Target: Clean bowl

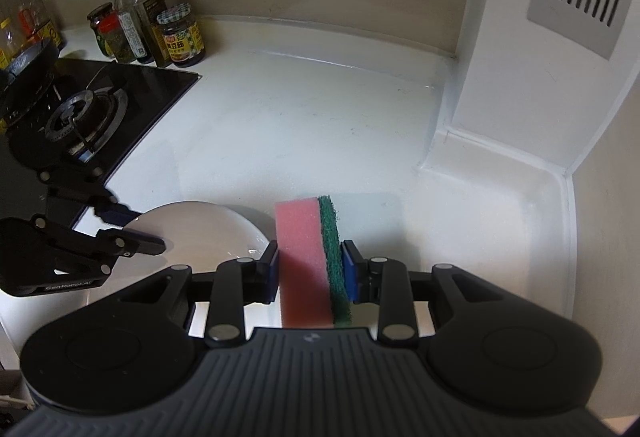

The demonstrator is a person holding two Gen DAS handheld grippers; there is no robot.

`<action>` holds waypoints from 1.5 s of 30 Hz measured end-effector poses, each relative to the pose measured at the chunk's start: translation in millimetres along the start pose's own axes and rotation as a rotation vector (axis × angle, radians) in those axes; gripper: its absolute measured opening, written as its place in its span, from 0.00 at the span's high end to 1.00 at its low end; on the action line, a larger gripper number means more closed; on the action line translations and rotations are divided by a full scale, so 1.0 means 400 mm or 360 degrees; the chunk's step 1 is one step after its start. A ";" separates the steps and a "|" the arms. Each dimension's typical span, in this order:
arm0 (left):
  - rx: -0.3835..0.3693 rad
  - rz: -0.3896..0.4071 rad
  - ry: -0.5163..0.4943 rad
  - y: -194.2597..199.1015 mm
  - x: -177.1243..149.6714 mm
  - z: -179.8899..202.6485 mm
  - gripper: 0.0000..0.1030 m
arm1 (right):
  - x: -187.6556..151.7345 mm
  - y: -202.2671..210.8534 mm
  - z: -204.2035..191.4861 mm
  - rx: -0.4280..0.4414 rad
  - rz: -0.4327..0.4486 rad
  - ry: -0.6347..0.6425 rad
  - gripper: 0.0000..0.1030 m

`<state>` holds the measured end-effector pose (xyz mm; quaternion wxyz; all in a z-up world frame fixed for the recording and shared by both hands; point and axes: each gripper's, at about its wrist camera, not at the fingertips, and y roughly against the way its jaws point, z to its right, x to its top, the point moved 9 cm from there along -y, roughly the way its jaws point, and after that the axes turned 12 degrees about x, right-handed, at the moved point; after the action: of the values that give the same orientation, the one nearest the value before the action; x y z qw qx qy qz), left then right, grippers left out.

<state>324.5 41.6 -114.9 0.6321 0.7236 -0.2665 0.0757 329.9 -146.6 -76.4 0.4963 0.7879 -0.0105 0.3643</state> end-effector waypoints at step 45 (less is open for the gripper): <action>-0.0010 0.0052 -0.0155 -0.023 0.030 0.078 0.81 | -0.080 0.065 -0.029 0.0030 0.0118 -0.0070 0.74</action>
<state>332.2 8.8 -123.7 0.6193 0.7200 -0.3090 0.0501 290.0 -161.7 -72.0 0.4746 0.7996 -0.0472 0.3650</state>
